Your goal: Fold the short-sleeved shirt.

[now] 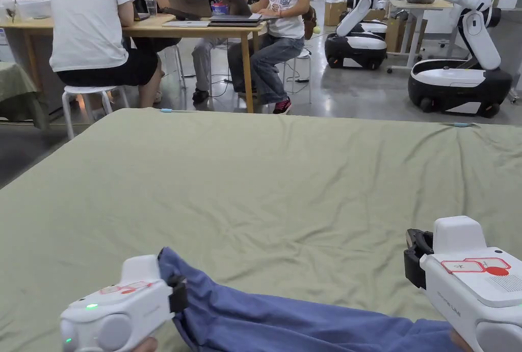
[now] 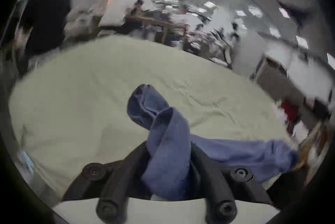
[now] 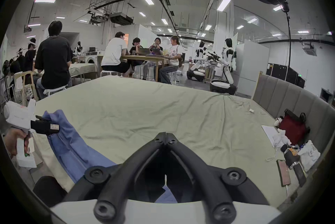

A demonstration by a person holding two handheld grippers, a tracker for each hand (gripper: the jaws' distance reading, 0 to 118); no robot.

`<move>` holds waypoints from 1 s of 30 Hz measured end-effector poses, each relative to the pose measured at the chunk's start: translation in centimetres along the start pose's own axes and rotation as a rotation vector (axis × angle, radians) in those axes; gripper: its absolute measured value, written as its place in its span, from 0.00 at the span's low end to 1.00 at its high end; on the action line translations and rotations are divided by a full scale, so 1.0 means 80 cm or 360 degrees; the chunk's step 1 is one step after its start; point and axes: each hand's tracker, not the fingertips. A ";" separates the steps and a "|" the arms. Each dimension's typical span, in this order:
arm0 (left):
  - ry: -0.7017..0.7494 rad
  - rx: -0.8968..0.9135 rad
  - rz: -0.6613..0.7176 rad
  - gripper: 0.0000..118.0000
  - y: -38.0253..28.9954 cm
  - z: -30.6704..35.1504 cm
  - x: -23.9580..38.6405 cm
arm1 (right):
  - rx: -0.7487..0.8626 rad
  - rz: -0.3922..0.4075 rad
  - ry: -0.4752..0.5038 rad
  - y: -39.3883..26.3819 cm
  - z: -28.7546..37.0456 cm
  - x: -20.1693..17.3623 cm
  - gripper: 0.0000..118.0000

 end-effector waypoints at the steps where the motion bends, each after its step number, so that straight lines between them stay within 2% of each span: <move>1: -0.0047 0.0000 -0.0116 0.06 0.002 0.000 0.030 | 0.0002 0.0005 -0.0011 -0.002 0.002 0.005 0.00; 3: -0.0136 0.0011 -0.0335 0.06 0.002 0.000 0.089 | -0.0007 0.0001 -0.0018 -0.005 0.006 0.013 0.00; 5: -0.0178 -0.0033 -0.0655 0.06 -0.014 -0.008 0.155 | -0.0007 -0.0014 -0.0027 -0.009 0.011 0.023 0.00; 8: -0.0272 -0.0245 -0.1022 0.06 -0.051 -0.022 0.236 | -0.0005 -0.0028 -0.0035 -0.018 0.019 0.041 0.00; 11: -0.0120 -0.0294 -0.1283 0.06 -0.092 -0.048 0.279 | -0.0016 -0.0052 -0.0063 -0.027 0.028 0.053 0.00; 14: -0.0085 -0.0328 -0.1095 0.08 -0.093 -0.051 0.284 | -0.0024 -0.0073 -0.0076 -0.035 0.033 0.065 0.00; 15: -0.0091 -0.0313 -0.1025 0.14 -0.088 -0.047 0.281 | -0.0025 -0.0076 -0.0077 -0.038 0.035 0.068 0.00; 17: -0.0210 -0.0240 -0.0872 0.60 -0.065 -0.012 0.282 | -0.0039 -0.0074 -0.0071 -0.036 0.042 0.070 0.00; 18: -0.0290 -0.0192 -0.0746 0.79 -0.052 0.003 0.278 | -0.0040 -0.0077 -0.0064 -0.036 0.044 0.071 0.00; 19: -0.0378 -0.0125 -0.0595 0.87 -0.037 0.021 0.270 | -0.0045 -0.0076 -0.0055 -0.036 0.045 0.071 0.00; 21: -0.0628 -0.0030 -0.0261 0.86 -0.023 0.015 0.232 | -0.0049 -0.0075 -0.0044 -0.037 0.043 0.074 0.00; 22: -0.0653 -0.0132 -0.0094 0.86 -0.014 0.010 0.218 | -0.0040 -0.0084 -0.0031 -0.038 0.041 0.075 0.00; 24: -0.0559 -0.0258 0.0062 0.83 -0.003 -0.016 0.193 | -0.0035 -0.0107 -0.0020 -0.039 0.041 0.074 0.00; 25: -0.0475 -0.0240 0.0050 0.68 -0.008 -0.028 0.185 | -0.0035 -0.0116 -0.0012 -0.040 0.040 0.072 0.00; 26: -0.0385 -0.0245 0.0019 0.48 -0.012 -0.038 0.180 | -0.0035 -0.0124 -0.0007 -0.041 0.039 0.071 0.00; 27: -0.0288 -0.0288 -0.0022 0.39 -0.019 -0.051 0.176 | -0.0037 -0.0131 -0.0004 -0.042 0.039 0.070 0.00; 29: -0.0195 -0.0388 0.0051 0.22 -0.032 -0.075 0.182 | -0.0041 -0.0137 0.0002 -0.046 0.038 0.071 0.00; 30: -0.0264 -0.0444 0.0108 0.03 -0.040 -0.084 0.179 | -0.0046 -0.0139 0.0002 -0.048 0.037 0.071 0.00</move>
